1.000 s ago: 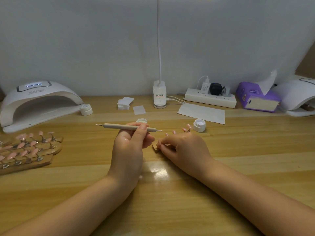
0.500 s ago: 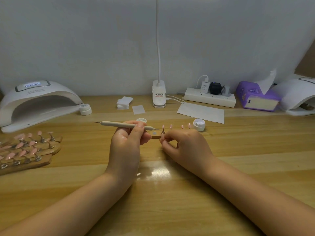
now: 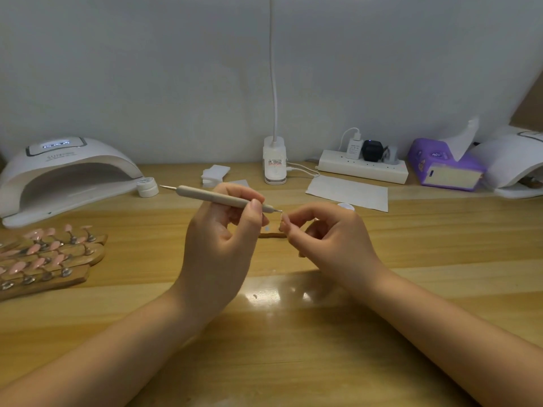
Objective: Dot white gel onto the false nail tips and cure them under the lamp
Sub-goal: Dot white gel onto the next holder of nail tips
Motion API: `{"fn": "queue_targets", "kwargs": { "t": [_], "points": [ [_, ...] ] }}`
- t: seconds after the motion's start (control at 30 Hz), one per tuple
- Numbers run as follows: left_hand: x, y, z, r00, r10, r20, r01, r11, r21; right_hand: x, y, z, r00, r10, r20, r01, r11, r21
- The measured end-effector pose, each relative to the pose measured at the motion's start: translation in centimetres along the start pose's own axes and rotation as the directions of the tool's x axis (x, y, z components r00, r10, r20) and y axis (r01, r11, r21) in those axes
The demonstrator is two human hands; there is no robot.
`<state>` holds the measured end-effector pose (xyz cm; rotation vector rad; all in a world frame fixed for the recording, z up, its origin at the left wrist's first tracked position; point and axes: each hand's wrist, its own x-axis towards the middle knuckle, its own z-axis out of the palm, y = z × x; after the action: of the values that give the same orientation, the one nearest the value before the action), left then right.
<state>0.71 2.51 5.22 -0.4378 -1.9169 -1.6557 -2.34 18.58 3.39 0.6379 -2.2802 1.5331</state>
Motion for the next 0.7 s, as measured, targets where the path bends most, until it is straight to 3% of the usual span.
{"fn": "queue_targets", "kwargs": {
  "t": [0.1, 0.27, 0.7],
  "points": [
    [-0.08, 0.24, -0.08, 0.995, 0.096, 0.034, -0.098, 0.992, 0.084, -0.09, -0.04, 0.05, 1.000, -0.003, 0.001, 0.003, 1.000, 0.018],
    [0.14, 0.03, -0.07, 0.991, 0.129, 0.029, -0.132, 0.979, 0.156, -0.22, 0.07, -0.08, 0.999, -0.003, -0.035, 0.004, 0.999, 0.038],
    [0.22, 0.31, -0.06, 0.985, 0.165, 0.048, -0.170, 0.973, 0.154, -0.22, -0.11, -0.03, 0.997, -0.059, -0.059, 0.059, 0.998, -0.003]
  ]
}}
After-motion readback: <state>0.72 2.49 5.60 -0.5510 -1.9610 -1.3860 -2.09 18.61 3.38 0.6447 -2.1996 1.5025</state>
